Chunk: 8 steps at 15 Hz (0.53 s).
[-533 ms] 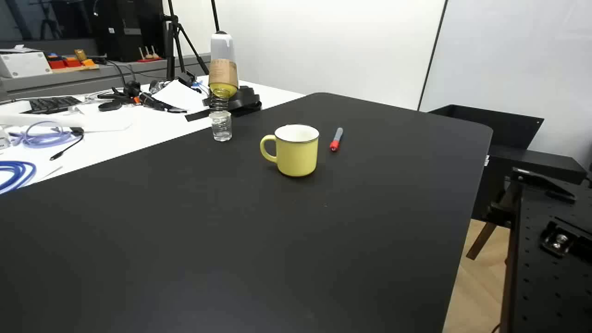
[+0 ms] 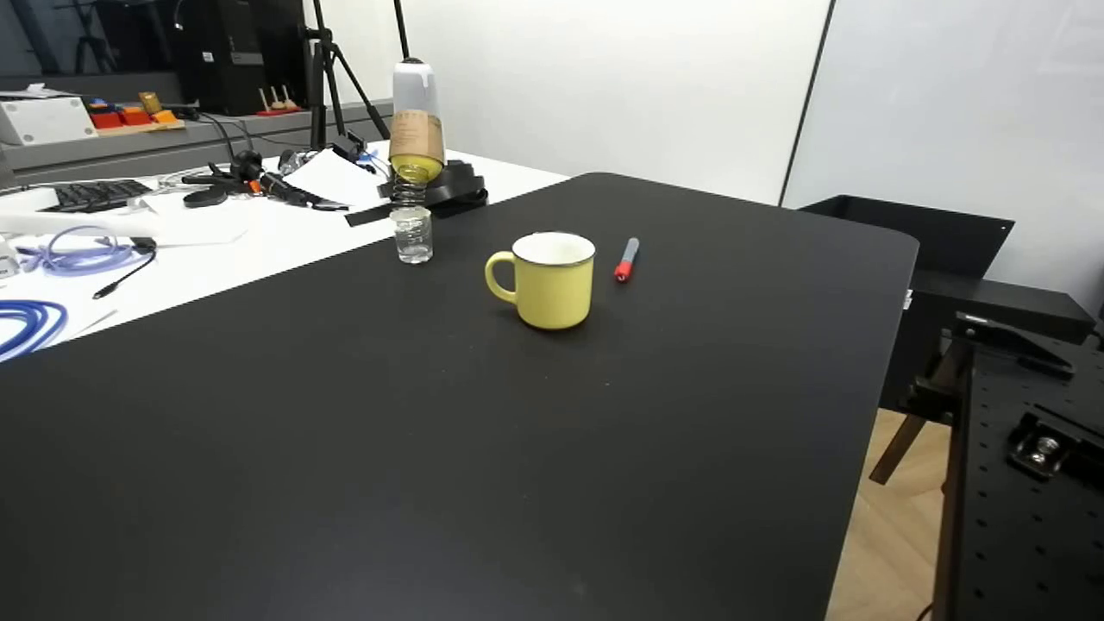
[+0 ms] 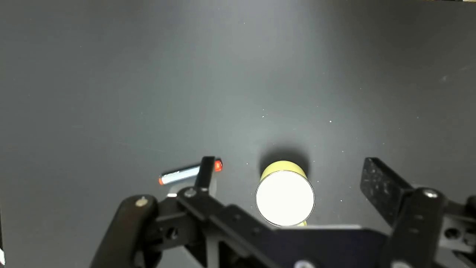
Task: Put the marker in the mug
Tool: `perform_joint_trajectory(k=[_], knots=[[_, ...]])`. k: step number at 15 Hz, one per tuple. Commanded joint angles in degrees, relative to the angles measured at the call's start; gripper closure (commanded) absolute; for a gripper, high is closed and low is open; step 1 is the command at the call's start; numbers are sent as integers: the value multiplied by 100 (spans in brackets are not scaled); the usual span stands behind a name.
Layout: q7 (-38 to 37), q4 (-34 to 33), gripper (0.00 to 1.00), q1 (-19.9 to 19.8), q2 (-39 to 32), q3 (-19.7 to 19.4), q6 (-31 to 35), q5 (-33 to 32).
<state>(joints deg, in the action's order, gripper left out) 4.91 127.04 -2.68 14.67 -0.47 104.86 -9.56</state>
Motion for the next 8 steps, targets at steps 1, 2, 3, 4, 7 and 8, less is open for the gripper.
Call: perform_joint_trajectory(k=[1, 2, 3, 4, 7, 8], knots=[[-10, -10, 0, 49, -2, -44, -13, -9], [-10, -10, 0, 49, -2, -44, -13, -9], [-10, -10, 0, 49, -2, -44, -13, -9], [-10, -10, 0, 49, -2, -44, -13, -9], [-879, -49, 0, -144, -212, -61, 560, -238], [-1069, -77, 0, -216, -351, -103, 816, -325]])
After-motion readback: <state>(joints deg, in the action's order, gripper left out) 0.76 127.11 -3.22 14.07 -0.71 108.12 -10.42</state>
